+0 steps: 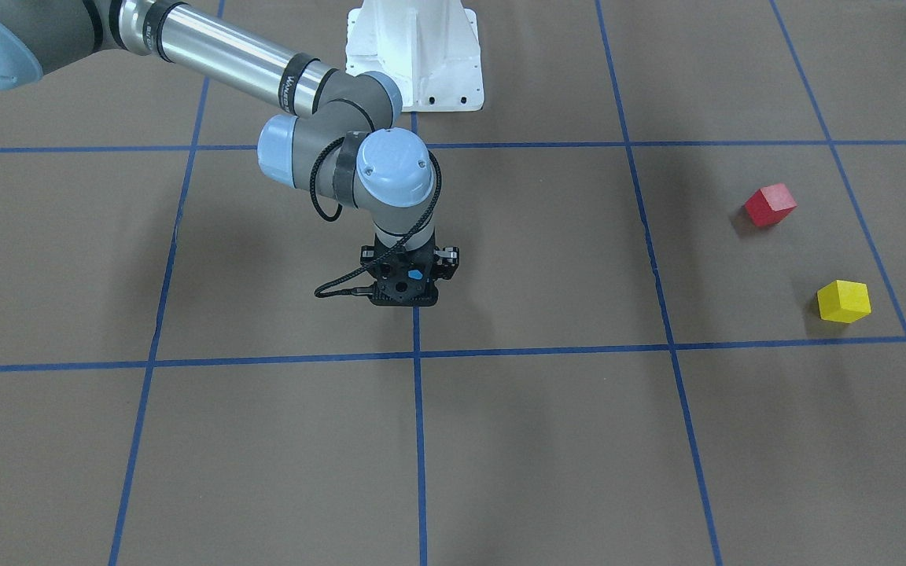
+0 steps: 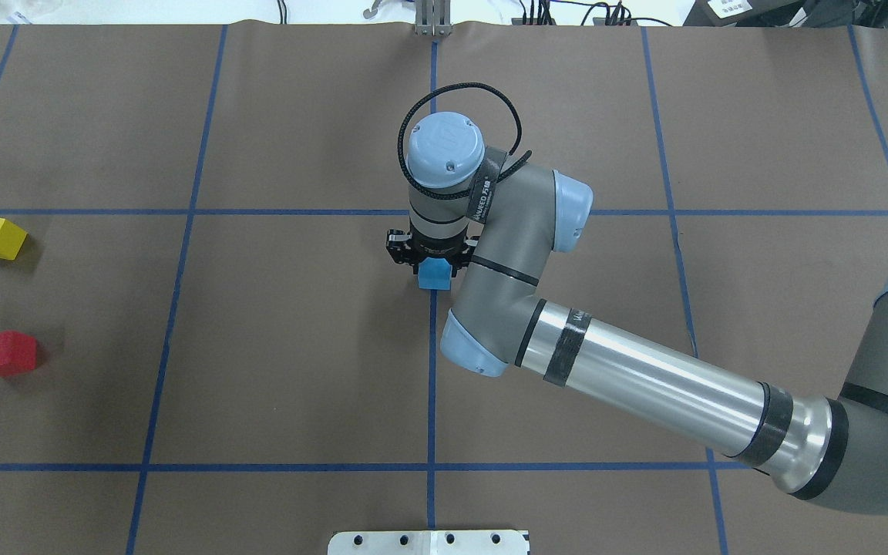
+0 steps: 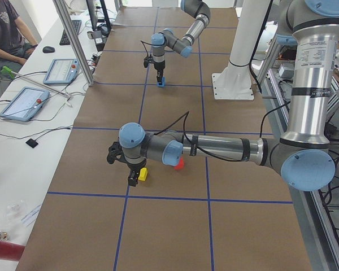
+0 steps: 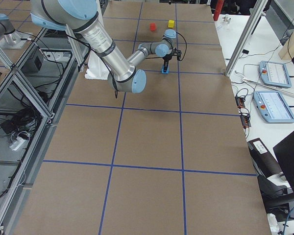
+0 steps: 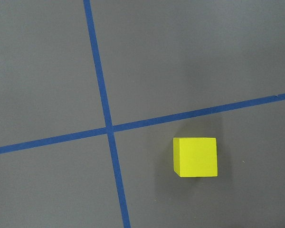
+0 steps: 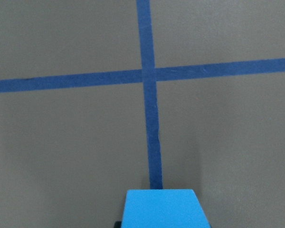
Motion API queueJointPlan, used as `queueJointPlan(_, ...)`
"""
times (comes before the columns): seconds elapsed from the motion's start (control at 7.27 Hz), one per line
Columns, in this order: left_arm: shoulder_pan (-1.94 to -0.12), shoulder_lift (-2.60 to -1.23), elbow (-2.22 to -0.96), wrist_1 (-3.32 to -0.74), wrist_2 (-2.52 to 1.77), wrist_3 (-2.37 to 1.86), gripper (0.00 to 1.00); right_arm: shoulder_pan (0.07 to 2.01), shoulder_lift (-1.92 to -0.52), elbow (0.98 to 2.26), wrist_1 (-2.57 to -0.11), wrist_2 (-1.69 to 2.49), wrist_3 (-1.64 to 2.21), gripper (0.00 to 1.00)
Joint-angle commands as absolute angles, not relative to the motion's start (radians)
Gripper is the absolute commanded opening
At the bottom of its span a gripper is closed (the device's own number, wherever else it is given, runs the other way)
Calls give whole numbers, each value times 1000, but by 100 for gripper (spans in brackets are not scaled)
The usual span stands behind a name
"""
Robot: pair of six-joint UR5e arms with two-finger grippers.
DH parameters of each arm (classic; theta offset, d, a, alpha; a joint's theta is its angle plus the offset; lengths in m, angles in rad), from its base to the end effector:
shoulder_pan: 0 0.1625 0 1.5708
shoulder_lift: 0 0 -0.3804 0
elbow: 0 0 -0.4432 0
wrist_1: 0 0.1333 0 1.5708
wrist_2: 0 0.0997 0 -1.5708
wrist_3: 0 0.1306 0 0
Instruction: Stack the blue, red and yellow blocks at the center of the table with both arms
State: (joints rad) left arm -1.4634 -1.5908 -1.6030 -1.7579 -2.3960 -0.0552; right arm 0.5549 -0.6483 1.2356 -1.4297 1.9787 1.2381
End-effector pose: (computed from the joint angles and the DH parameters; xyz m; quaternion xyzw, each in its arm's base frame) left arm 0.0238 -0.5688 0.5821 0.0767 0.4057 0.0716 0.9080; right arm -0.6594 -0.5046 0.1697 -0.0211 -0.3963 0.0298 0.9174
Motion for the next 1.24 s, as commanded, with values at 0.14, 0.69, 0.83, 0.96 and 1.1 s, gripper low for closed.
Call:
queueJointPlan(0.14,-1462,-1591,-1601,-1756,-2396,-58,100,554,-649,1239,-1430,1976,1226,100)
queueJointPlan(0.69,-1248,-1559,-1636,-1934,-2333,-580,100,667,-849,1576,-1485,2086,1224,100)
queueJointPlan(0.83,-1182,-1483,-1660,-2051,-2304,-738,100,686,-900,1622,-1483,2088,1224,100)
queueJointPlan(0.96,-1093,-1438,-1669,-2160,-2289,-941,100,692,-913,1629,-1483,2080,1224,100)
queueJointPlan(1.1,-983,-1422,-1704,-2190,-2217,-1158,100,696,-935,1634,-1477,2077,1224,100)
